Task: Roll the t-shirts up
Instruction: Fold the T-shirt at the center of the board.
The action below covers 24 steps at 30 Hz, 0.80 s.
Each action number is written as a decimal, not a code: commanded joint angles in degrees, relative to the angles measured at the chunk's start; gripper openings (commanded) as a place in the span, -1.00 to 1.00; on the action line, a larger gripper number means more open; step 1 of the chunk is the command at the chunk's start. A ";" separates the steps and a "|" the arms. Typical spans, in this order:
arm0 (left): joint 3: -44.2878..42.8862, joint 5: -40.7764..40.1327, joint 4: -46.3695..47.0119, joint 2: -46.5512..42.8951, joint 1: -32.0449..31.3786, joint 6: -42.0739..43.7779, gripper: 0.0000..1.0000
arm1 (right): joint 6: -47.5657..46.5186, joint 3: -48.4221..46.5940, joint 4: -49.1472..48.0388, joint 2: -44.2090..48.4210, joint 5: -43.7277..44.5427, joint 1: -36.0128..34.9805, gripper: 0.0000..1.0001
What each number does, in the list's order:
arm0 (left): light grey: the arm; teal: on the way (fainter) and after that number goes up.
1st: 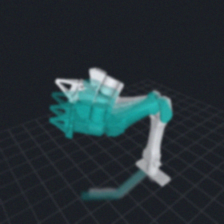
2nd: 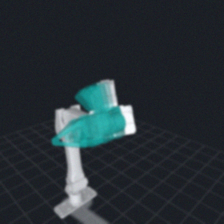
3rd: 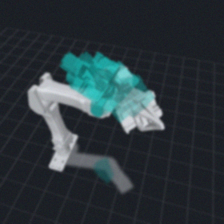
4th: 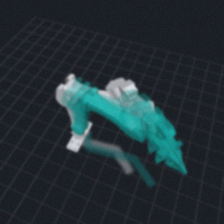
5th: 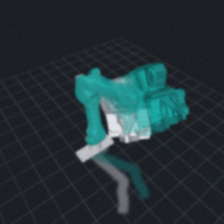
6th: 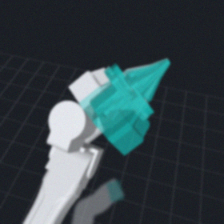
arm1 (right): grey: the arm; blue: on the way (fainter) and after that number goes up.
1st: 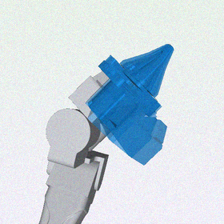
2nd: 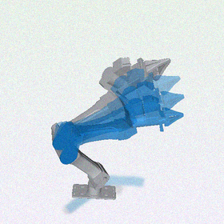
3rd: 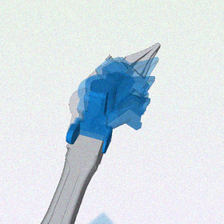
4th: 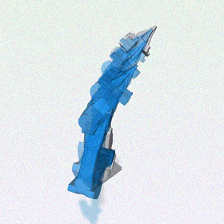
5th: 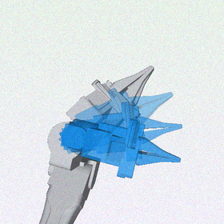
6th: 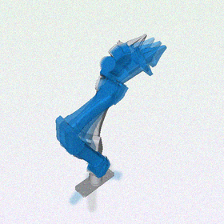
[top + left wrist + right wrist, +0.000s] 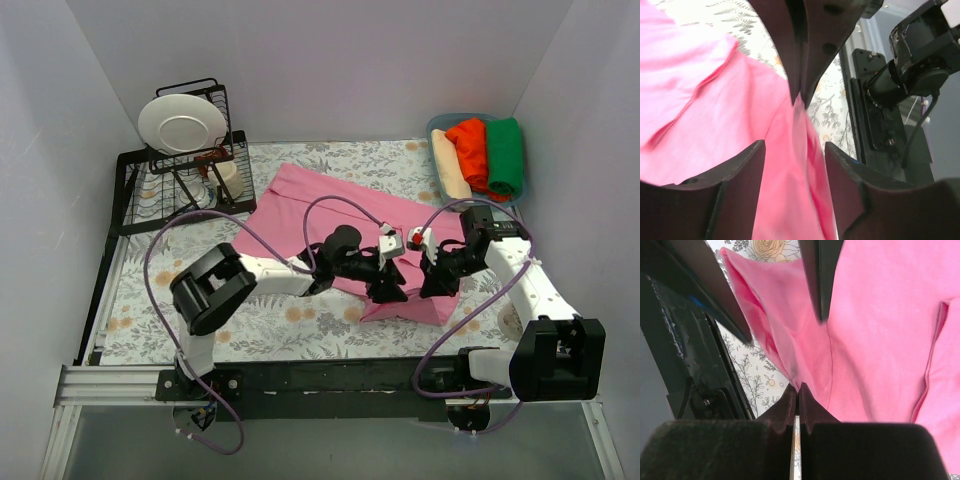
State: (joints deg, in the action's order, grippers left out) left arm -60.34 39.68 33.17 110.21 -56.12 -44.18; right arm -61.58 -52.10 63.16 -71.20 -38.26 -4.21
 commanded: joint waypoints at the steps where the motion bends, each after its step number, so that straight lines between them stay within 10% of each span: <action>1: 0.48 -3.20 -20.74 -16.94 4.87 12.35 0.10 | 0.76 -3.19 1.71 2.20 0.73 -0.36 -0.97; 10: 8.03 -18.59 -53.19 -38.32 20.42 27.20 0.16 | 6.81 -3.36 -0.84 7.92 1.26 -0.80 -0.97; 24: -5.32 -12.07 -82.38 -18.46 50.58 78.61 -0.10 | 9.46 -3.01 0.39 12.58 2.31 -1.07 -0.97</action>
State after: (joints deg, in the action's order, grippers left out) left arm -62.06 26.76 -38.33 90.78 -7.68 12.58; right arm -52.82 -53.21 62.78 -60.20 -35.73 -4.97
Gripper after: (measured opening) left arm 0.450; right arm 0.033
